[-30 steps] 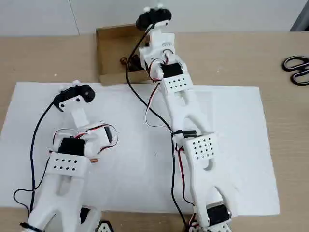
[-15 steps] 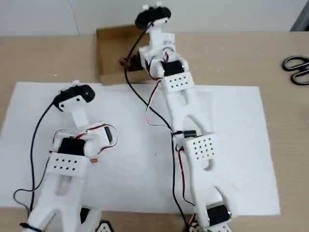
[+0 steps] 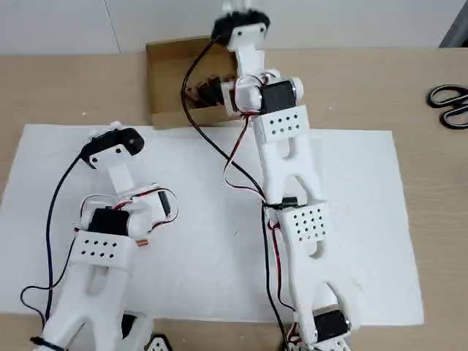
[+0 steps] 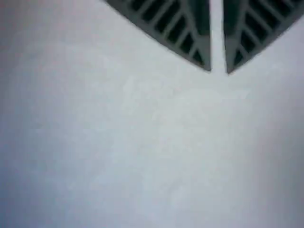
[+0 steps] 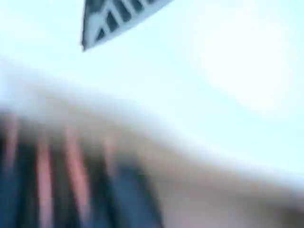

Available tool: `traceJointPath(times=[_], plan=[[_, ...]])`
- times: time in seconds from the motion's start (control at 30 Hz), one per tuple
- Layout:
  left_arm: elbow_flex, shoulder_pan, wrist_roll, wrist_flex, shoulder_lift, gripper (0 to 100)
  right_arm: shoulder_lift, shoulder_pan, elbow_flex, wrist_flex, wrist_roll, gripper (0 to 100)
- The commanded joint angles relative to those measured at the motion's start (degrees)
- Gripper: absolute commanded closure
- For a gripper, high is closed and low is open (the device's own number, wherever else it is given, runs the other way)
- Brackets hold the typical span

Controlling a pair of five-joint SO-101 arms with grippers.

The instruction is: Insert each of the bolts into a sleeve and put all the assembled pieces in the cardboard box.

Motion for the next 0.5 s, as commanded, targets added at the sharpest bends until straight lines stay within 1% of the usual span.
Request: traceJointPath(times=[0.0, 0.13, 0.23, 0.3, 0.47], plan=[[-1.27, 0.35, -0.53, -0.09, -0.26, 99, -1.63, 2.77, -2.37, 3.82, 0.62, 75.7], [-1.36, 0.35, -0.53, -0.18, -0.26, 99, -1.63, 4.26, -1.49, 4.35, 0.62, 75.7], [-1.36, 0.35, -0.62, -0.18, -0.26, 99, -2.59, 5.05, 3.34, 4.44, 0.62, 75.7], [-1.36, 0.35, -0.62, -0.18, -0.26, 99, -5.32, 5.58, 8.53, 4.44, 0.62, 75.7], [-1.36, 0.26, -0.7, -0.18, -0.26, 99, -15.34, 5.58, 26.64, 3.91, 0.88, 75.7]])
